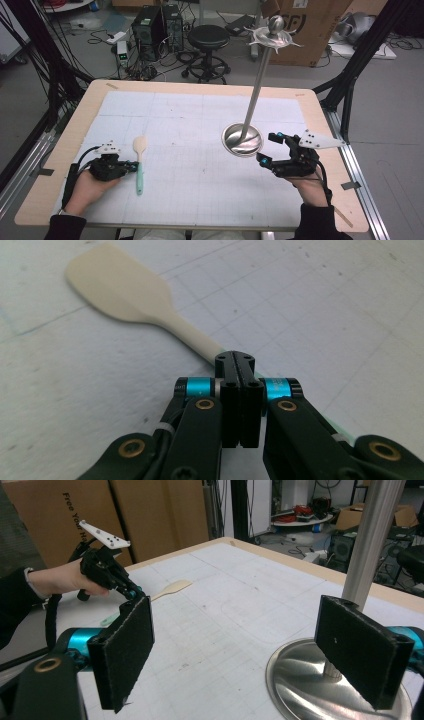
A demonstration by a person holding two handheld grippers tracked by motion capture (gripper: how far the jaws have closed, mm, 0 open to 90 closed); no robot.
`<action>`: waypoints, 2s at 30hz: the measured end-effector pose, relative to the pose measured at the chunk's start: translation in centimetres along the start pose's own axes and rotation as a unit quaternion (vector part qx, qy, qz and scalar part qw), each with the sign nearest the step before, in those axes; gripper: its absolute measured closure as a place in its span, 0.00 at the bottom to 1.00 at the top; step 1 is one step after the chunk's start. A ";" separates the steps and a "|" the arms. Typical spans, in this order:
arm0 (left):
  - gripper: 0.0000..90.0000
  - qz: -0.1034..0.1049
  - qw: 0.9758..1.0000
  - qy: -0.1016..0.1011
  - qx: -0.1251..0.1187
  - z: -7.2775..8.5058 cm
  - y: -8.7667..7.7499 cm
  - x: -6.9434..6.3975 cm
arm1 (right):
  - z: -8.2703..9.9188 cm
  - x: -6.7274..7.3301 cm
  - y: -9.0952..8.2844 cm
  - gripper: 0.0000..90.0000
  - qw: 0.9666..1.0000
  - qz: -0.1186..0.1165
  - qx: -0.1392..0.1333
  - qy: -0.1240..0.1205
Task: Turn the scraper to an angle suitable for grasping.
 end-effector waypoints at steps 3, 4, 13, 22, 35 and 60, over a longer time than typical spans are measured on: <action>1.00 0.004 1.000 0.014 0.000 -0.4 0.5 -0.5 | 0.0 -0.1 -0.1 0.17 1.000 0.002 -0.001 0.001; 1.00 0.007 1.000 0.014 -0.004 -0.7 0.9 -0.8 | 0.0 0.0 -0.1 0.17 1.000 0.003 -0.001 0.002; 1.00 0.017 0.999 0.041 -0.005 -2.0 2.2 -1.4 | 0.4 -0.3 -0.5 0.17 1.000 0.008 0.001 0.005; 1.00 -0.027 0.999 0.038 -0.010 -4.2 2.6 0.1 | 0.7 -0.3 -0.9 0.17 1.000 0.013 0.003 0.011; 1.00 -0.045 0.997 0.057 0.000 -4.2 4.9 1.4 | 1.1 -0.3 -1.8 0.17 1.000 0.021 0.000 0.017; 1.00 -0.060 0.997 0.052 0.014 -0.6 0.4 -0.1 | 0.4 -0.5 0.5 0.17 1.000 0.000 0.014 0.005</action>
Point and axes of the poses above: each handheld gripper's, and its own axes: y roughly forward along the jaws, z roughly out of its underside, x roughly to its left, the point moved 2 cm from there along y, roughly forward along the jaws, and after that the axes turned 11 degrees about y, right-handed, at the moved point
